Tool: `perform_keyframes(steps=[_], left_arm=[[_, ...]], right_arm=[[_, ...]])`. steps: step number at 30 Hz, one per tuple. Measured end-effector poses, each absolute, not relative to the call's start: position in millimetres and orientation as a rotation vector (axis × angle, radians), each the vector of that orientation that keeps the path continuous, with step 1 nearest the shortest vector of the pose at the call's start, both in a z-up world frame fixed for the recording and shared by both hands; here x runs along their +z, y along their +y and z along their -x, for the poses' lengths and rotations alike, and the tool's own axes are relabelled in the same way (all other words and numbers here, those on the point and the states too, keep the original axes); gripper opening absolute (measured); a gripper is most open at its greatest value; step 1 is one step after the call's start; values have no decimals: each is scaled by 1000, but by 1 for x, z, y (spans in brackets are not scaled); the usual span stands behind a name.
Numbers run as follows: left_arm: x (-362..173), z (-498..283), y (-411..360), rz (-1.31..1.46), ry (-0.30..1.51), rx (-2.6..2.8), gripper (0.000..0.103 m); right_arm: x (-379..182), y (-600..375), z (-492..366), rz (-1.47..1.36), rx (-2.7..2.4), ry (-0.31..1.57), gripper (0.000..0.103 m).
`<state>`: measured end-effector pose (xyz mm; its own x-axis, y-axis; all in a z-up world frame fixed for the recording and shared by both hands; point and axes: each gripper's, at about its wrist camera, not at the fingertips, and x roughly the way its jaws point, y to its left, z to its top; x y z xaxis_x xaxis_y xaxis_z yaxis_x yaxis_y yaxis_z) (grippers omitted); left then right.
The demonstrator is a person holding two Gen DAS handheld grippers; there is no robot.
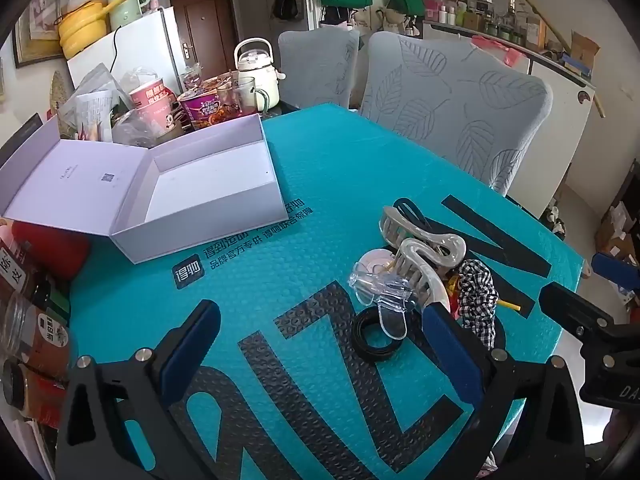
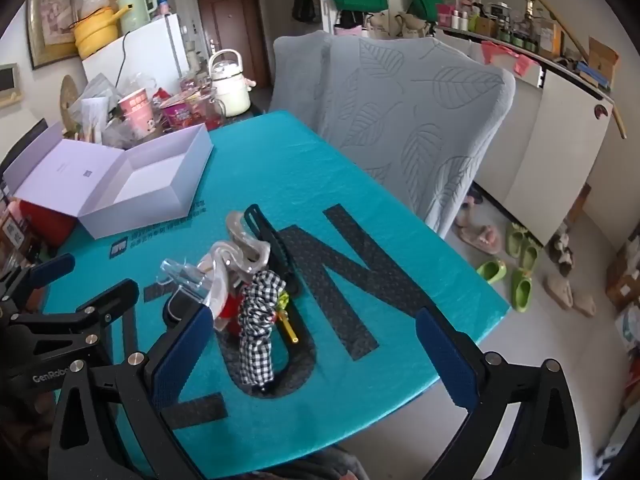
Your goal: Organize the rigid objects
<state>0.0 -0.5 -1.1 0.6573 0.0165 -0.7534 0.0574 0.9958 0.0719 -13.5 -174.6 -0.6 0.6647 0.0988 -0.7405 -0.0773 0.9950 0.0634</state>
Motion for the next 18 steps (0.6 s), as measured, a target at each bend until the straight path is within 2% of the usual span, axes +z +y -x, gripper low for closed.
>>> perform_keyframes(steps=[18], left_arm=[[2, 2, 3, -56, 853, -45, 103]], right_arm=[[-1, -176, 12, -26, 96, 837, 103]])
